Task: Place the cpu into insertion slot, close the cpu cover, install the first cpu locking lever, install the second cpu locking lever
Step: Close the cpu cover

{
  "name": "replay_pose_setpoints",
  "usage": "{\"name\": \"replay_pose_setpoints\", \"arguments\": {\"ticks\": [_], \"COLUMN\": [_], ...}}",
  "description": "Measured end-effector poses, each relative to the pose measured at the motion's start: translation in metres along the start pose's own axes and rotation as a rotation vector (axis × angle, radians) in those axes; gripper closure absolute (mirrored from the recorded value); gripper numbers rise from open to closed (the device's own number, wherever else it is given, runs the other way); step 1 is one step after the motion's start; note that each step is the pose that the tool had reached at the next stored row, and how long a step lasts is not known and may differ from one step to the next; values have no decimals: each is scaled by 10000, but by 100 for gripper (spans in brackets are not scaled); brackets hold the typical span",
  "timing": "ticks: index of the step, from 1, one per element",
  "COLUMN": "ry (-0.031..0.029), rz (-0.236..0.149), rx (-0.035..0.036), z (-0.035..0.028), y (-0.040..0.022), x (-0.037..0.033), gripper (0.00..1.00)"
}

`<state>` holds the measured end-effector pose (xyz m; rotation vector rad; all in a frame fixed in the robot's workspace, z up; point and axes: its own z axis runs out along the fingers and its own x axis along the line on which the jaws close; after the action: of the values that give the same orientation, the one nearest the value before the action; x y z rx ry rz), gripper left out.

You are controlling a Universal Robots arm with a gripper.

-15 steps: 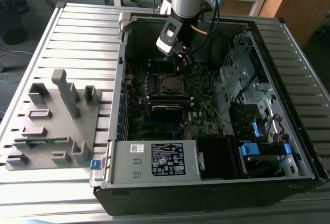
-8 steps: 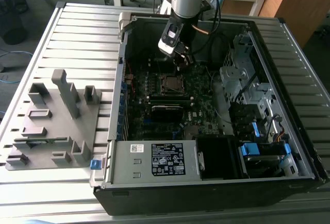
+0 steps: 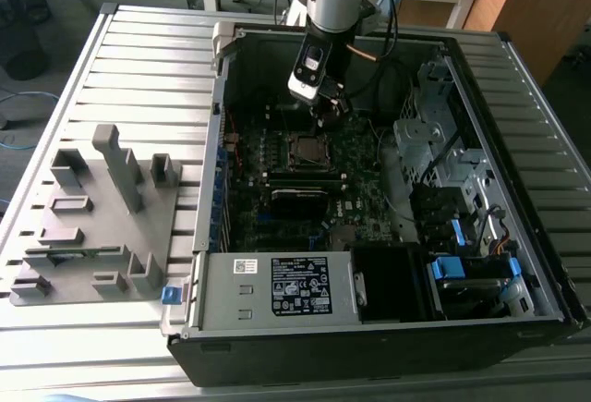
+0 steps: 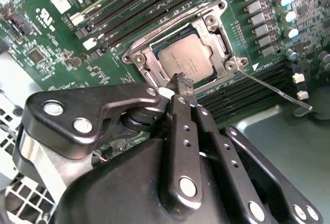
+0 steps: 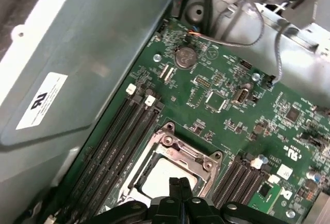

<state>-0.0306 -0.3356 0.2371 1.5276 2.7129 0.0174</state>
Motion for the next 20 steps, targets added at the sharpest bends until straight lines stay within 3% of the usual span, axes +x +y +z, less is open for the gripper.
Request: {"name": "replay_pose_setpoints", "arguments": {"ticks": [20], "ry": [54], "rz": [-2311], "rx": [-44], "z": [0], "y": [0], "x": [0], "gripper": [89]}}
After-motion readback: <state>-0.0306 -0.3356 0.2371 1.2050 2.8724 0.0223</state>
